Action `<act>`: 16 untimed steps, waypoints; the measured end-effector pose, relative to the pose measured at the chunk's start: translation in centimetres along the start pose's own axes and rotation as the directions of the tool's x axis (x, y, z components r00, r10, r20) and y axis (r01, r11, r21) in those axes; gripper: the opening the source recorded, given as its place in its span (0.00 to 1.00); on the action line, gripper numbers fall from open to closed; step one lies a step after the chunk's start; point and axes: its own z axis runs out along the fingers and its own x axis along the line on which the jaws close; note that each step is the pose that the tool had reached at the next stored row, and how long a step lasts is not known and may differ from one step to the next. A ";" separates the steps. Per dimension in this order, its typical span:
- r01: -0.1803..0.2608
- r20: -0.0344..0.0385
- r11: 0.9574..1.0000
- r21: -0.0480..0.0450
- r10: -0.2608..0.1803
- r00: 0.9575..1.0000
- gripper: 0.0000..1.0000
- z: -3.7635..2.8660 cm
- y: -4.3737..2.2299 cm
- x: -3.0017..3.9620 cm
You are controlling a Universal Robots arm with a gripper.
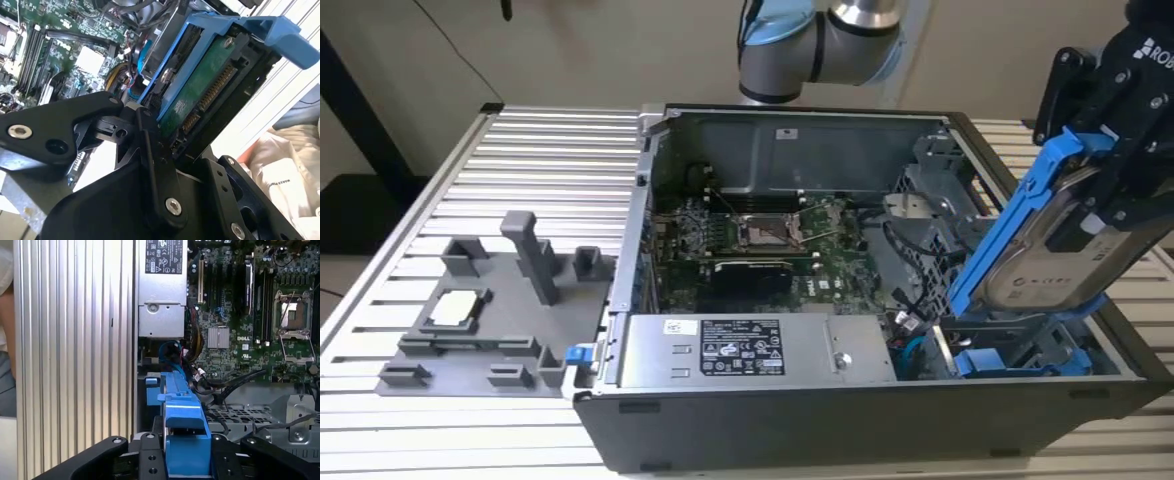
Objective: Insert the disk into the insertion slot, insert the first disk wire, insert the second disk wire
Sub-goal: 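Insert the disk into the insertion slot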
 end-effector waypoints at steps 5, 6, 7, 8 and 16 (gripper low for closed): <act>0.002 0.001 1.000 0.000 -0.002 1.000 0.32 0.56 -0.03 0.01; 0.003 0.001 1.000 0.000 -0.003 1.000 0.32 0.67 -0.06 0.01; 0.004 0.002 1.000 0.000 -0.004 1.000 0.32 0.76 -0.10 0.01; 0.005 0.002 1.000 0.000 -0.005 1.000 0.32 0.85 -0.15 0.01; 0.015 0.002 1.000 0.000 -0.015 1.000 0.32 1.60 -0.58 0.02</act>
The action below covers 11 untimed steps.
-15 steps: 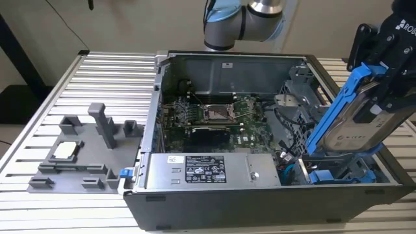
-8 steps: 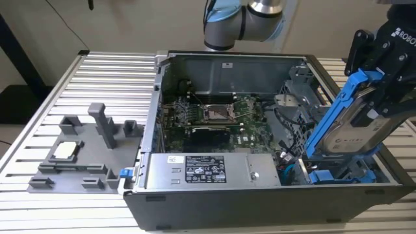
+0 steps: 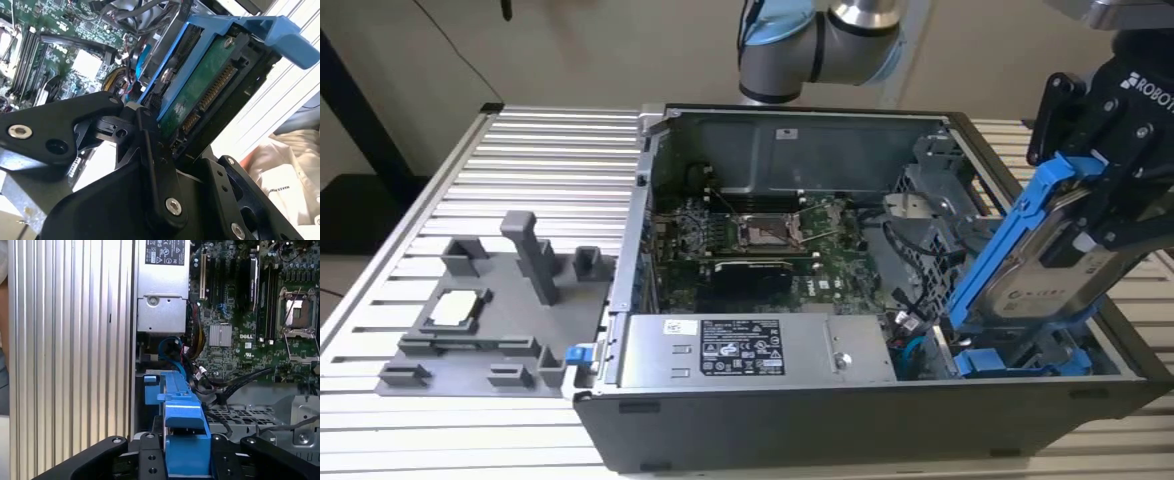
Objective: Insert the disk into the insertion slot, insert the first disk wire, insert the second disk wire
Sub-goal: 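Insert the disk into the insertion slot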
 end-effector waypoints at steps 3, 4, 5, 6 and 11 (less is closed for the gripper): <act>0.004 0.001 1.000 0.000 -0.004 1.000 0.32 0.32 -0.12 0.01; 0.005 0.002 1.000 0.000 -0.005 1.000 0.32 0.49 -0.18 0.01; 0.006 0.003 1.000 0.000 -0.006 1.000 0.32 0.61 -0.21 0.01; 0.007 0.004 1.000 0.000 -0.007 1.000 0.32 0.73 -0.25 0.01; 0.010 0.005 1.000 0.000 -0.010 1.000 0.32 1.41 -0.48 0.03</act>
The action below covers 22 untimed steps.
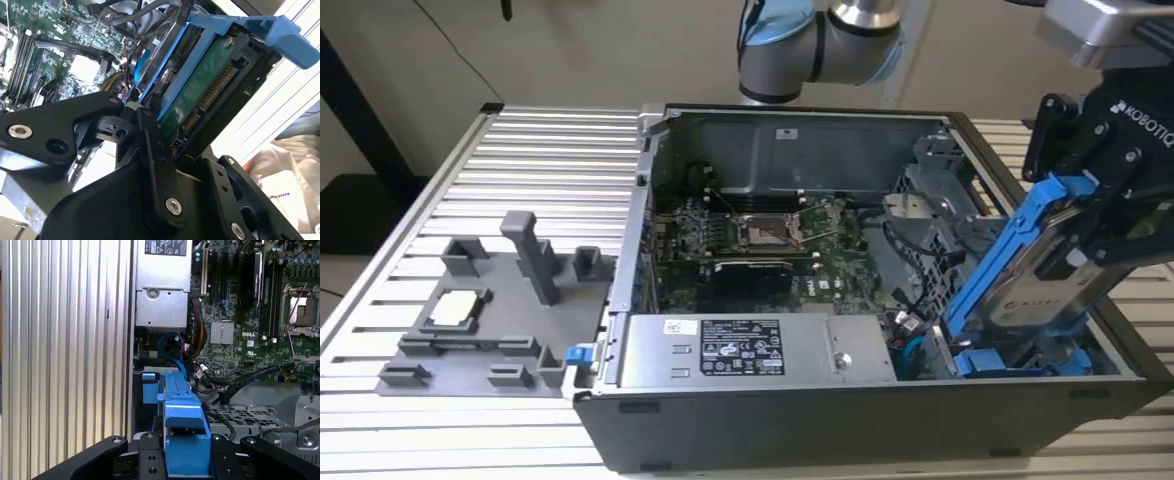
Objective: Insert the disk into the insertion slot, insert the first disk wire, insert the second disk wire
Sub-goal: 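Insert the disk into the insertion slot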
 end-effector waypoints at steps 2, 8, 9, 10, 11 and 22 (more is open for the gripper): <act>0.001 0.001 1.000 0.000 -0.001 1.000 0.32 0.27 -0.08 0.01; 0.002 0.005 1.000 0.000 -0.002 1.000 0.32 1.08 -0.30 0.03; 0.002 0.007 1.000 0.000 -0.002 1.000 0.32 1.22 -0.34 0.03; 0.002 0.008 1.000 0.000 -0.002 1.000 0.32 1.35 -0.39 0.03; 0.002 0.010 1.000 0.000 -0.002 1.000 0.32 1.47 -0.44 0.03; 0.002 0.026 1.000 -0.006 -0.002 1.000 0.32 2.80 -0.70 0.21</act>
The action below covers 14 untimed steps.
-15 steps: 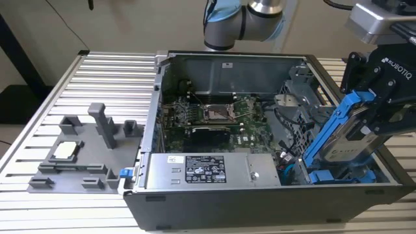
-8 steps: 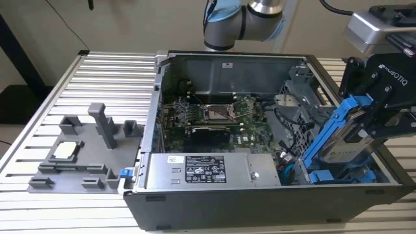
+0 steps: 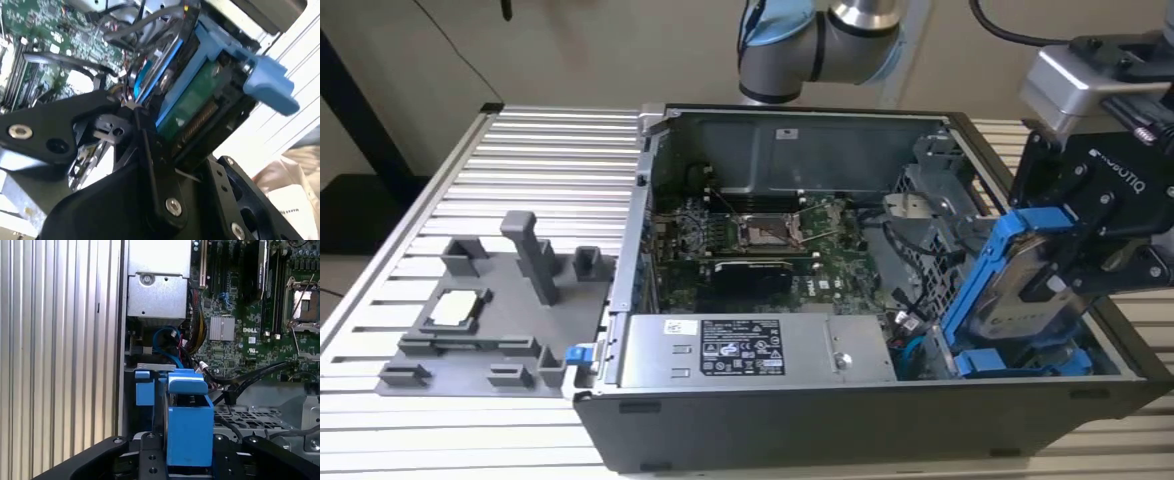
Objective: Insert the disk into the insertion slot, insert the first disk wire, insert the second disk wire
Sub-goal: 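Insert the disk into the insertion slot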
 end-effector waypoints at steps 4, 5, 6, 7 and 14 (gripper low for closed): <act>0.000 0.000 1.000 -0.006 0.000 1.000 0.32 -0.40 -0.06 -0.01; 0.000 0.000 1.000 -0.010 0.000 1.000 0.32 -0.69 -0.09 -0.02; -0.001 0.001 1.000 -0.013 0.001 1.000 0.32 -0.99 -0.10 -0.02; -0.001 0.001 1.000 -0.016 0.001 1.000 0.32 -1.37 -0.11 -0.04; -0.002 0.001 0.999 -0.039 0.002 1.000 0.32 -2.39 -0.11 -0.07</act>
